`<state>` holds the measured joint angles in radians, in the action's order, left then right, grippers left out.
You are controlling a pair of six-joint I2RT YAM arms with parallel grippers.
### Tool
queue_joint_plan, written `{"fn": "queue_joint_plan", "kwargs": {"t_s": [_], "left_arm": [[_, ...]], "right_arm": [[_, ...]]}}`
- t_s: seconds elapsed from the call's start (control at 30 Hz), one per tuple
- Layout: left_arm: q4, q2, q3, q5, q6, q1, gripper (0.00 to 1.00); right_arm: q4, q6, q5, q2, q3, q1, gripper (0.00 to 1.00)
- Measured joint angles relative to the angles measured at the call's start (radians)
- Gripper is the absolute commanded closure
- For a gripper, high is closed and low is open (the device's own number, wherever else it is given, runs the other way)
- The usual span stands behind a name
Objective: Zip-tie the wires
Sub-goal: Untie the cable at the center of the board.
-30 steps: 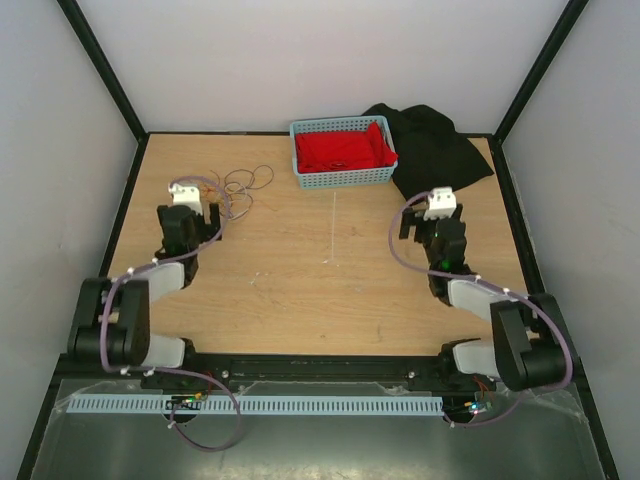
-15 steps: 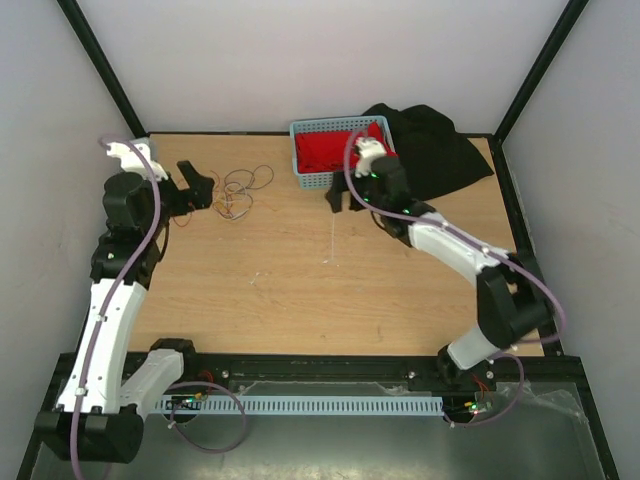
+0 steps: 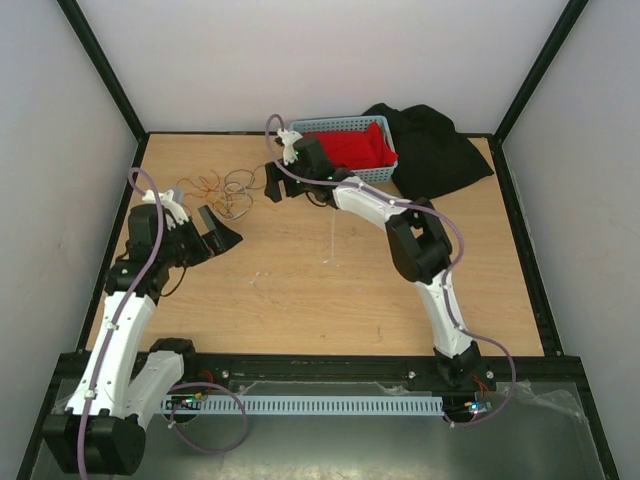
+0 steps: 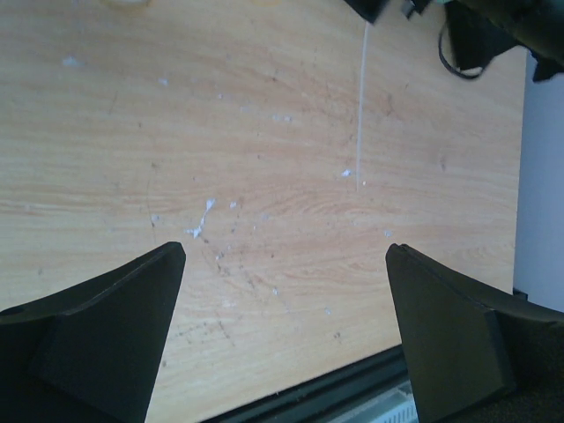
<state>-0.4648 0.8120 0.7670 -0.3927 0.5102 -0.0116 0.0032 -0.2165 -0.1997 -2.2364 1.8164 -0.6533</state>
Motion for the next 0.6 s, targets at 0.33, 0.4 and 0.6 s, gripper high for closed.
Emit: {"fn": "queue_joint_plan", "kwargs": {"t_s": [0.33, 0.4, 0.6], "left_arm": [[-0.02, -0.003, -0.034, -0.026, 0.026, 0.005, 0.01], [-0.021, -0.003, -0.034, -0.026, 0.025, 0.011, 0.01], [-0.032, -0.002, -0.023, -0.035, 0.01, 0.058, 0.01]], "right_arm": [[-0.068, 0.024, -0.028, -0.227, 0.202, -0.018, 0.62], [-0.072, 0.03, -0.039, -0.241, 0.223, -0.023, 0.8], [-0.108, 0.042, -0.055, -0.218, 0.238, -0.028, 1.0]]}}
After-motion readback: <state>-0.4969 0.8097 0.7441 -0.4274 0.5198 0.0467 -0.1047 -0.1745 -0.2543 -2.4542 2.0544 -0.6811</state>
